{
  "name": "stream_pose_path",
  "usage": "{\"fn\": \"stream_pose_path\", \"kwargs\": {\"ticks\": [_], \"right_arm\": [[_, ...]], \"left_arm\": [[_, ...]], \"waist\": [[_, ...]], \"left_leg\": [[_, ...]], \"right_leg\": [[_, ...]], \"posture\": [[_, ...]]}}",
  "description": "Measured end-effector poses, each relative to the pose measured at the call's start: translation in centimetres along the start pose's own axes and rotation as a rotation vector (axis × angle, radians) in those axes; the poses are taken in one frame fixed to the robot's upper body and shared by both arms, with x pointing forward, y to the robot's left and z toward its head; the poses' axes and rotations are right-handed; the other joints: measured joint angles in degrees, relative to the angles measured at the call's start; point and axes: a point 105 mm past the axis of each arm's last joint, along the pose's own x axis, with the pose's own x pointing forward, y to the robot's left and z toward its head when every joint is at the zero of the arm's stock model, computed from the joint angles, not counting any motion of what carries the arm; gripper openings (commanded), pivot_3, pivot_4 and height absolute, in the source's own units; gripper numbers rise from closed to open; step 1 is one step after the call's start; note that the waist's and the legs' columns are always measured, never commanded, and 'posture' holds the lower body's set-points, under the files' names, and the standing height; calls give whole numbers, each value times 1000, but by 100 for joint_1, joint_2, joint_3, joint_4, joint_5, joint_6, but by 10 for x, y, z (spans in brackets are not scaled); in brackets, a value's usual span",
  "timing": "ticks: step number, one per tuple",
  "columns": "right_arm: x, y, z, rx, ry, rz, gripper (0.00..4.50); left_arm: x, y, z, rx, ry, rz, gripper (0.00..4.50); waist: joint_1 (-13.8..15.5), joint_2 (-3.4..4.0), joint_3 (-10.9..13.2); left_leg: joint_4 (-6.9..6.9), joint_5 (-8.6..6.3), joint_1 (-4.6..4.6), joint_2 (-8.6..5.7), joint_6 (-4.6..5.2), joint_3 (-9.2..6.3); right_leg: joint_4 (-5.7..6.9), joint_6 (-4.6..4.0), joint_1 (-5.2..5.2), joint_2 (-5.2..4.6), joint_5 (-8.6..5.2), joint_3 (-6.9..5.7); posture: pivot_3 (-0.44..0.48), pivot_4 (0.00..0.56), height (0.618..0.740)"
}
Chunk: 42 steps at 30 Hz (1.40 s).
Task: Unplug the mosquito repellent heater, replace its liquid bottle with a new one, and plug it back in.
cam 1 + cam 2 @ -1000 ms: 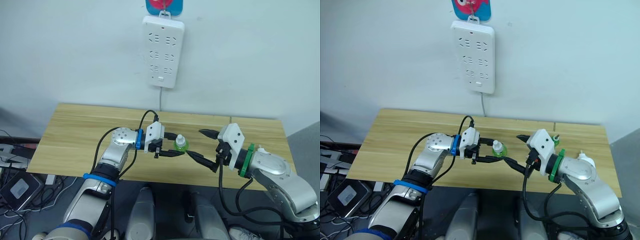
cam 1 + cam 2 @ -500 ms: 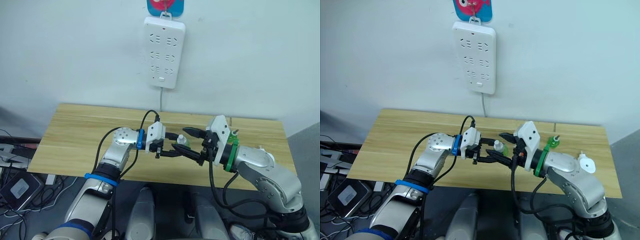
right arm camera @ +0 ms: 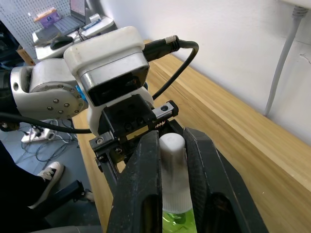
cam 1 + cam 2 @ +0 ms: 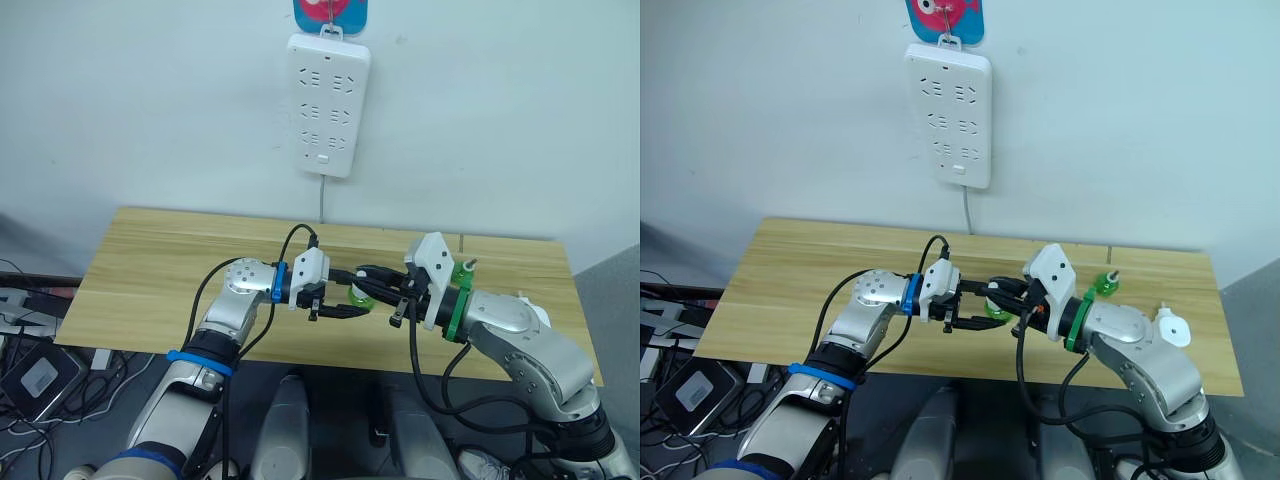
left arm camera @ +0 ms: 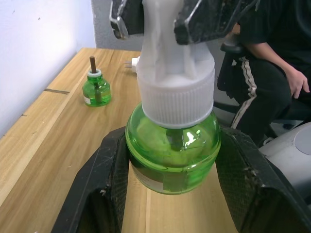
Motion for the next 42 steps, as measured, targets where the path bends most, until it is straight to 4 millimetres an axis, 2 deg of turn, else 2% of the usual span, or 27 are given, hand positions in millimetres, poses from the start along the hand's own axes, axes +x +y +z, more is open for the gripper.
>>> {"fn": "stream_pose_path", "kwargs": {"ticks": [5,7,9,11,14,18,21,25,30,35,38,42], "right_arm": [[-4,15,64,-25,-191,68,354],[-8,12,82,-21,-255,34,354],[-12,0,85,-8,-274,-46,354],[-17,-22,72,15,-247,-188,354],[-27,-55,37,8,-160,-386,354],[-37,-98,-46,-12,3,-624,354],[-33,-114,-83,-23,39,-699,354],[-19,-131,-86,-64,-12,-741,354],[-18,-149,-94,-80,-34,-807,354],[-19,-151,-116,-25,-5,-829,354],[-16,-148,-121,-10,-12,-819,354],[-16,-145,-120,-13,-25,-809,1709]], "left_arm": [[-4,-4,-7,-7,15,7,2211],[-7,-6,-12,-16,28,15,2211],[-11,-5,-14,-19,36,34,2211],[-15,-3,-16,-22,40,60,2211],[-17,0,-19,-31,45,97,2211],[-24,11,-18,-52,41,189,2211],[-25,15,-13,-47,38,219,2211],[-31,21,-4,-36,45,252,2211],[-40,22,6,-36,59,274,2211],[-41,14,9,-57,70,263,2211],[-41,14,11,-57,70,260,2211],[-39,15,13,-52,64,257,2211]], "waist": [[-14,2,-19],[-6,3,-37],[3,4,-45],[39,0,-58],[37,-3,-61],[3,-6,-64],[-67,-5,-63],[-122,-3,-58],[-90,7,-41],[-2,32,-8],[25,36,-6],[24,37,-5]], "left_leg": [[0,1,2,5,1,0],[-2,0,2,5,1,-1],[-3,0,0,3,1,-1],[-3,0,-2,-4,1,-2],[-2,0,-2,-12,2,2],[-3,3,2,-6,6,5],[-8,6,9,2,11,10],[-18,7,15,6,13,12],[-32,6,16,3,14,14],[-34,6,17,4,14,15],[-34,6,18,3,14,17],[-35,6,17,3,14,19]], "right_leg": [[3,-2,-1,1,2,-1],[2,-3,0,1,2,-3],[-1,-4,0,0,3,-3],[-5,-4,1,-3,2,-4],[-10,0,3,-8,2,2],[-3,1,-2,-3,2,4],[3,-2,-5,2,3,11],[7,-3,-5,7,4,13],[-4,-3,-5,4,1,16],[-4,-6,-6,4,-1,17],[-4,-7,-6,4,-2,20],[-6,-8,-7,4,-3,21]], "posture": [[222,270,740],[219,270,740],[216,270,740],[216,271,740],[211,277,740],[241,300,740],[271,329,740],[312,369,740],[333,387,740],[337,388,740],[329,384,740],[306,376,740]]}}
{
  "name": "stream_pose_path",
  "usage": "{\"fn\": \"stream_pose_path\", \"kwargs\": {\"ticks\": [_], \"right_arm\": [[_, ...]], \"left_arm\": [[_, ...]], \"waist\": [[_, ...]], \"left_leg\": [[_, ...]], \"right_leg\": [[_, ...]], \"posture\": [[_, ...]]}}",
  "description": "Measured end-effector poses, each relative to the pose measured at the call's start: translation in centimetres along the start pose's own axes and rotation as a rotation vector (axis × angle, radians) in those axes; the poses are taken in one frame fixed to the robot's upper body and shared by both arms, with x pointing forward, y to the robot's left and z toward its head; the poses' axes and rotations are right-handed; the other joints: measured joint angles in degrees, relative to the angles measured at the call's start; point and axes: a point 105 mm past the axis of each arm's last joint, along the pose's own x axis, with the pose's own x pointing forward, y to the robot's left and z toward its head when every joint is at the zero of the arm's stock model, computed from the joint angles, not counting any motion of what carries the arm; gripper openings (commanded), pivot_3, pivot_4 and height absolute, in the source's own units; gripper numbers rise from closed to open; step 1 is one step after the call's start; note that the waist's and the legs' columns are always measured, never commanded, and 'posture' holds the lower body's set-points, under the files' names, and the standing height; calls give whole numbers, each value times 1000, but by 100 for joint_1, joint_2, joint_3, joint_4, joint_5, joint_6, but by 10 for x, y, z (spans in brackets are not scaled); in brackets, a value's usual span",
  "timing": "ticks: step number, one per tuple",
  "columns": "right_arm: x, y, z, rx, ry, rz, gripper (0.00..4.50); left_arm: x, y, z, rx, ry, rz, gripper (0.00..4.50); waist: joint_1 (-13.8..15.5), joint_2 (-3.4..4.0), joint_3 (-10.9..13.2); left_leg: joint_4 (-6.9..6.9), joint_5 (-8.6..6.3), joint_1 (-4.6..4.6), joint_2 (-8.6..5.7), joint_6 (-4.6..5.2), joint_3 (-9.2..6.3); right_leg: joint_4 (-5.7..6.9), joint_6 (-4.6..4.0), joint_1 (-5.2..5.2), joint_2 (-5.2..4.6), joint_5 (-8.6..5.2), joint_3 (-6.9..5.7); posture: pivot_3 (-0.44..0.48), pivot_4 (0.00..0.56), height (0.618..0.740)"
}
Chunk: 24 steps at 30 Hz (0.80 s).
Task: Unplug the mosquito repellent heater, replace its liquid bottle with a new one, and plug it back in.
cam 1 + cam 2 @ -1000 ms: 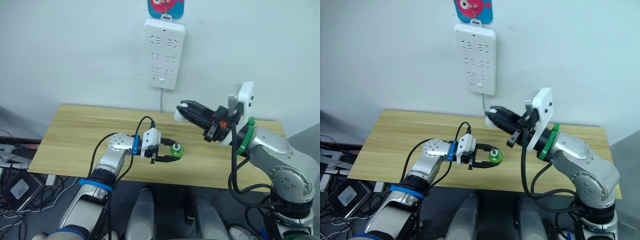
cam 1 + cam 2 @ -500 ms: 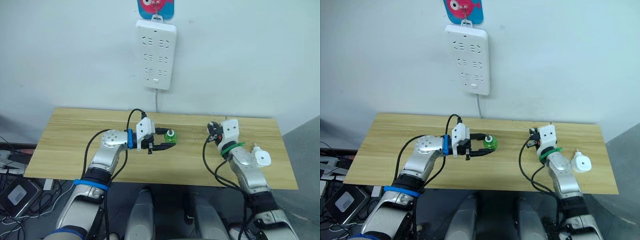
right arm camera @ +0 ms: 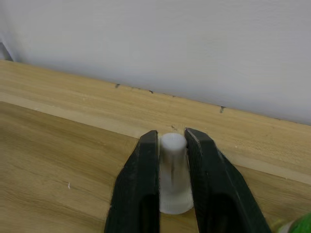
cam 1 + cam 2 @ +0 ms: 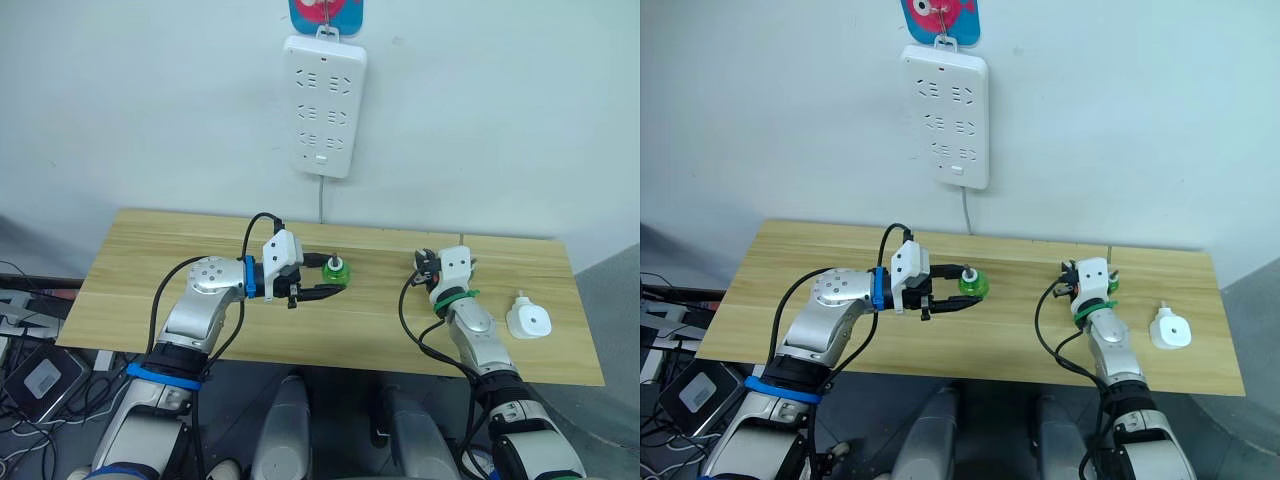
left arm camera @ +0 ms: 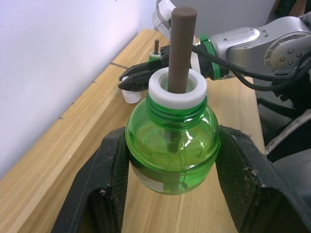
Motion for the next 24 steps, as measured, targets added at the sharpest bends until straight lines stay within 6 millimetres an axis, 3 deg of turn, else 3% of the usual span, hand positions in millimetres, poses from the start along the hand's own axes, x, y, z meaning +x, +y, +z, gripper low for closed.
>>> {"fn": "stream_pose_path", "kwargs": {"ticks": [5,8,10,14,18,24], "right_arm": [[-10,-4,10,-40,-46,5,3575],[-20,-1,33,-62,-106,47,4463],[-29,11,49,-57,-123,143,4463],[-65,51,80,9,-75,495,4463],[-92,74,103,25,-23,715,4463],[-92,106,121,44,-20,822,4463]], "left_arm": [[6,1,4,6,-19,-7,2211],[8,2,-1,-5,-21,-6,2211],[9,3,-4,-13,-23,-6,2211],[15,-1,-3,10,-41,-50,2211],[21,-7,-1,62,-62,-114,2211],[37,-5,12,122,-113,-155,2211]], "waist": [[-2,3,2],[-7,5,3],[-9,5,3],[-7,8,2],[-5,5,-5],[-12,-1,-11]], "left_leg": [[-2,0,-3,0,0,1],[-3,0,-6,1,0,1],[-3,0,-6,2,0,0],[-2,0,-15,2,0,-4],[2,0,-16,1,0,-4],[4,0,-24,-4,0,-5]], "right_leg": [[-2,-1,-3,0,-1,1],[-2,0,-6,-1,-1,2],[-3,-1,-6,-1,-1,2],[-7,-3,-8,-4,-3,-2],[-8,-4,-6,-5,-3,-5],[-12,0,-8,-4,-1,-9]], "posture": [[282,365,740],[262,359,740],[258,354,740],[236,328,740],[226,305,740],[226,286,740]]}}
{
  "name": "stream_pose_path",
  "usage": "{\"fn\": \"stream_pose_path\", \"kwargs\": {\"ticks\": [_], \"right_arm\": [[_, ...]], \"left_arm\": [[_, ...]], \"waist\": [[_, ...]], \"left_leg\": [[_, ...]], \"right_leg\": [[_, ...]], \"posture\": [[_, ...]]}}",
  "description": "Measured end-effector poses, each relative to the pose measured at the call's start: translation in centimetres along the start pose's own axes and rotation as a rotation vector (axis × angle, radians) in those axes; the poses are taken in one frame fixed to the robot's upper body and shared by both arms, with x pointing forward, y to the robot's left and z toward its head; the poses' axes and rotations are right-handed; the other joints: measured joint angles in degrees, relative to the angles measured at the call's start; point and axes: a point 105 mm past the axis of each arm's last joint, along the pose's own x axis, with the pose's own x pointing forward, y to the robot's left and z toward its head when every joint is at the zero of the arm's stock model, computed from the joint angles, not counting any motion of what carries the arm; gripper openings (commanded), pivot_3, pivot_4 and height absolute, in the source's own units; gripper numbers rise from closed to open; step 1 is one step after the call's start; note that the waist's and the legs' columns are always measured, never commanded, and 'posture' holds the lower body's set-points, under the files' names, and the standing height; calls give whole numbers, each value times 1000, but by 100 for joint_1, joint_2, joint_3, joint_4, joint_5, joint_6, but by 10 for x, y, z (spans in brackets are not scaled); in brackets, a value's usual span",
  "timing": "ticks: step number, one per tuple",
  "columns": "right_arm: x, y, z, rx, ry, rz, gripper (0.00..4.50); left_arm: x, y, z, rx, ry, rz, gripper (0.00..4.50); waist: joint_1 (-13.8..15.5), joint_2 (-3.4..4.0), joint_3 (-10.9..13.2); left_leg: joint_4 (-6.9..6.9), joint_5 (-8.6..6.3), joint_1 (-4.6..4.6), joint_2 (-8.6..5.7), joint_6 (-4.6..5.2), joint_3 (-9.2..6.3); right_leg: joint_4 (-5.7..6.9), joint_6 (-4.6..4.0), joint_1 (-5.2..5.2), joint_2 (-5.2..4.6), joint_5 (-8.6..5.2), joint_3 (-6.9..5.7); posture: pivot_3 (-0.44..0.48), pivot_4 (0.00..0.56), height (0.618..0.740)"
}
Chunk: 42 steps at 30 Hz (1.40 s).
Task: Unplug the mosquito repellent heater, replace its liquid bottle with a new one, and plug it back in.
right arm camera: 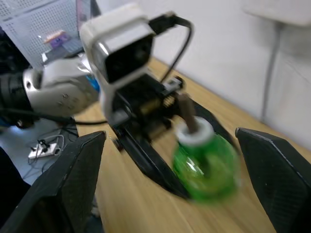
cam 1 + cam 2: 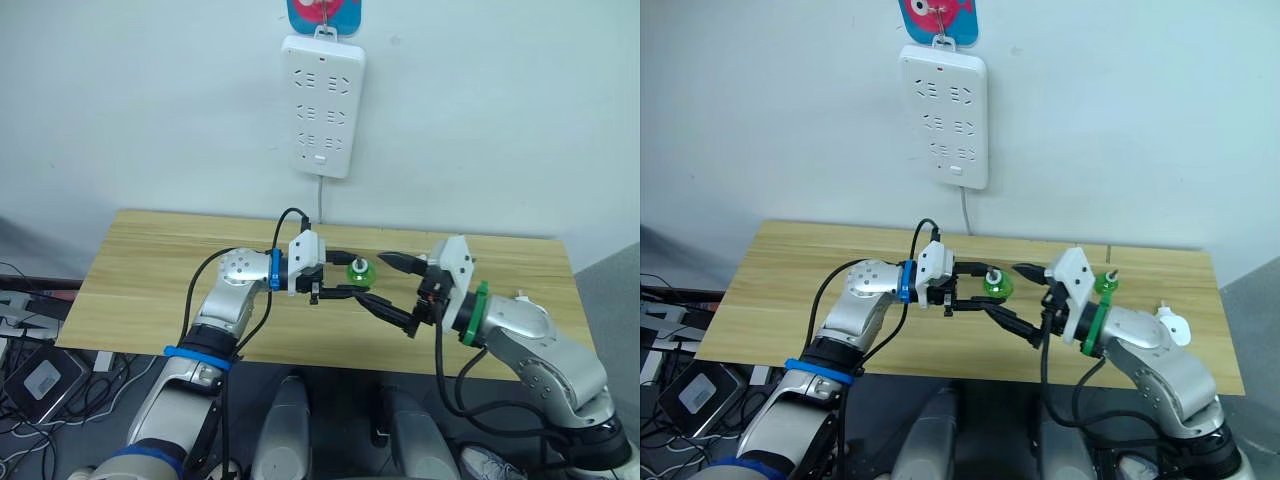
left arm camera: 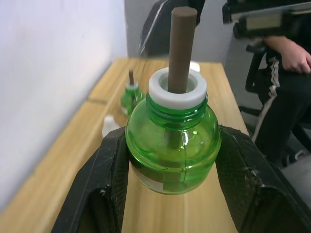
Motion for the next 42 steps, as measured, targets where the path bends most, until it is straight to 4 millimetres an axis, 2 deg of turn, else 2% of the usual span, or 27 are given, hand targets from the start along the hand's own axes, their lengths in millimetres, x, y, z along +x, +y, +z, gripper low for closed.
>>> {"fn": "stream_pose_path", "kwargs": {"ticks": [3,6,14,15,19,22,26,30,32,35,38,42], "right_arm": [[6,-2,-3,4,9,-13,4463],[9,-6,-8,12,25,-34,3874],[6,-12,-11,-37,41,-68,1018],[6,-12,-12,-41,42,-68,872],[6,-11,-13,-52,38,-70,878],[6,-12,-12,-21,10,-89,878],[1,-25,-5,171,-88,-188,878],[-22,-48,-6,499,-202,-342,878],[-31,-50,-8,674,-253,-352,878],[-39,-48,4,899,-383,-326,878],[-44,-49,17,1038,-470,-305,878],[-49,-53,22,1130,-502,-327,878]], "left_arm": [[1,-1,-1,-4,2,-10,2211],[1,-2,-1,-4,2,-18,2211],[0,-6,-5,-17,8,-24,2211],[0,-6,-5,-18,9,-24,2211],[0,-7,-6,-26,9,-23,2211],[0,-7,-5,-48,-5,-20,3229],[2,-7,8,-62,-70,13,4500],[4,-6,16,-94,-133,100,4500],[11,-4,20,-125,-173,158,4500],[24,2,35,-149,-255,249,4500],[33,3,48,-140,-309,291,4500],[36,2,47,-169,-328,352,4500]], "waist": [[-1,0,0],[0,0,0],[0,-1,0],[0,-1,-1],[1,-1,-1],[0,-1,-1],[-1,-1,-2],[7,-2,-12],[5,-2,-12],[-4,-3,-13],[-37,-3,-19],[-136,-2,-20]], "left_leg": [[-1,0,-6,-3,0,0],[0,0,-5,-3,0,-3],[1,0,-5,-2,0,-4],[1,0,-5,-2,0,-4],[1,0,-5,-2,0,-4],[1,0,-4,-1,0,-5],[2,1,-4,0,-1,-6],[2,1,-4,0,-1,-8],[3,1,-4,0,-1,-8],[6,1,-4,-1,0,-7],[6,1,-3,-3,1,-5],[5,1,-2,-2,1,-5]], "right_leg": [[-3,3,-2,-1,-1,-1],[0,3,-2,-1,-1,-5],[0,4,-2,-1,-1,-6],[0,4,-2,-1,-1,-6],[0,4,-2,-1,-1,-6],[2,4,-2,-1,-1,-6],[5,4,-2,-2,0,-7],[5,4,1,-5,0,-7],[5,4,1,-6,1,-6],[5,6,2,-6,2,-4],[5,8,3,-3,3,-1],[6,8,3,-2,3,-1]], "posture": [[229,284,740],[233,282,740],[237,277,740],[237,277,740],[237,277,740],[232,276,740],[224,276,740],[214,275,740],[214,271,740],[215,270,740],[216,270,740],[218,274,740]]}}
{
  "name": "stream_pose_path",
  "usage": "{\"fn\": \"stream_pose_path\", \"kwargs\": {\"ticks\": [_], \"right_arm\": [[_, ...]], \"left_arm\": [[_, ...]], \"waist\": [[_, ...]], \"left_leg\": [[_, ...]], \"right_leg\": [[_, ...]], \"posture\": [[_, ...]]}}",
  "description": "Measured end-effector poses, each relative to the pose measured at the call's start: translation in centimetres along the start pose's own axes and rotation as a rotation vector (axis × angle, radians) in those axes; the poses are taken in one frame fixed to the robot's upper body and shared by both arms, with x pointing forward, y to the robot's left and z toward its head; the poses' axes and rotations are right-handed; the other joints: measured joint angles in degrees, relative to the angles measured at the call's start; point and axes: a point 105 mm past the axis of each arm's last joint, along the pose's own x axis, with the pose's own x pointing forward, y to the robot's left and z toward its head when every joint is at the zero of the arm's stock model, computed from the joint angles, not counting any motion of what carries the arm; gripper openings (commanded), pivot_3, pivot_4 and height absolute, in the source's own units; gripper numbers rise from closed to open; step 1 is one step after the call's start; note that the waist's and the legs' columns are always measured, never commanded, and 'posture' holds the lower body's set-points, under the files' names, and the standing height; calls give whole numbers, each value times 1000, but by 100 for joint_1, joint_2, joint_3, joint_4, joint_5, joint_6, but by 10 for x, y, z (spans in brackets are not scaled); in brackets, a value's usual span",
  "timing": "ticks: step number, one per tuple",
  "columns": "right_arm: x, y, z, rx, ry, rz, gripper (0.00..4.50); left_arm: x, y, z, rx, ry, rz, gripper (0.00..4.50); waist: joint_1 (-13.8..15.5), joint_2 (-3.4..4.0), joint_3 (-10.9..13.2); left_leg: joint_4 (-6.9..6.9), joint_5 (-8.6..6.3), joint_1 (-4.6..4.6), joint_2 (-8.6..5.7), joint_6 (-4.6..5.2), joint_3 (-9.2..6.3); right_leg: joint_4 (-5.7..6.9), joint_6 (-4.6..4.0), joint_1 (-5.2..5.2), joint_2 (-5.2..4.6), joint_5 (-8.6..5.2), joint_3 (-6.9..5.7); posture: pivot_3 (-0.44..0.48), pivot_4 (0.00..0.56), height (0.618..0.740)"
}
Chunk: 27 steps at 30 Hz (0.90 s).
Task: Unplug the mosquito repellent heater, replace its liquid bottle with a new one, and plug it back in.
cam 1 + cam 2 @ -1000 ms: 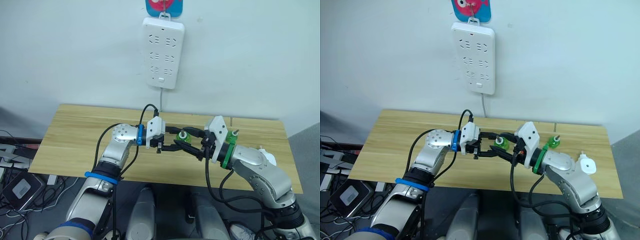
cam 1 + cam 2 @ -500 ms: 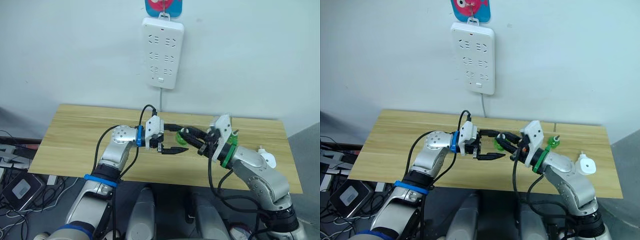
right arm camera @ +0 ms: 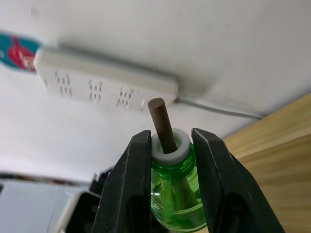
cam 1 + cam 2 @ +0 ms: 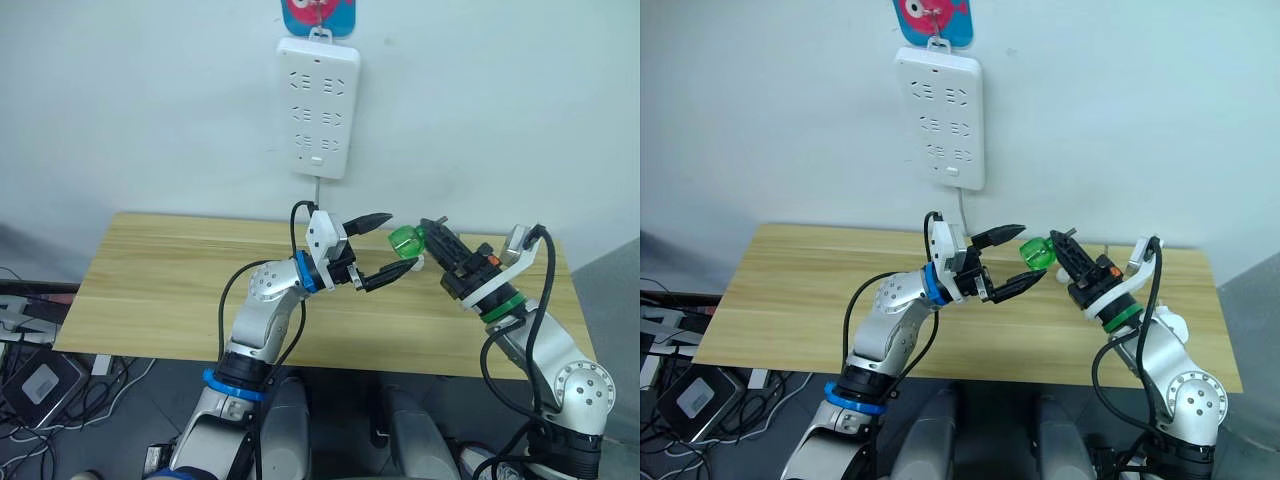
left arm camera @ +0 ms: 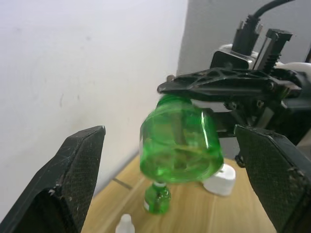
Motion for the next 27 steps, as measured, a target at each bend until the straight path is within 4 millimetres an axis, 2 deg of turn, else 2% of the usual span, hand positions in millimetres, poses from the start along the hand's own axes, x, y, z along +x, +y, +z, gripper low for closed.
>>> {"fn": "stream_pose_path", "kwargs": {"ticks": [14,17,22,27], "right_arm": [[7,10,-8,50,41,0,878],[8,12,-9,49,48,2,878],[9,12,-8,55,37,-1,878],[9,14,-8,48,35,0,878]], "left_arm": [[14,-5,0,-3,-26,47,4500],[15,-6,0,-6,-30,45,3898],[18,-6,1,-14,-44,54,2344],[18,-6,2,-7,-51,59,2271]], "waist": [[-18,-1,0],[-19,-1,0],[-18,-1,0],[-18,-1,0]], "left_leg": [[1,0,-1,-3,1,0],[1,0,-1,-3,1,0],[1,0,-1,-3,1,0],[1,0,-1,-3,1,0]], "right_leg": [[0,0,0,0,0,2],[0,0,0,0,0,2],[0,0,0,0,0,3],[0,0,0,0,0,2]], "posture": [[213,286,740],[212,288,740],[208,291,740],[208,292,740]]}}
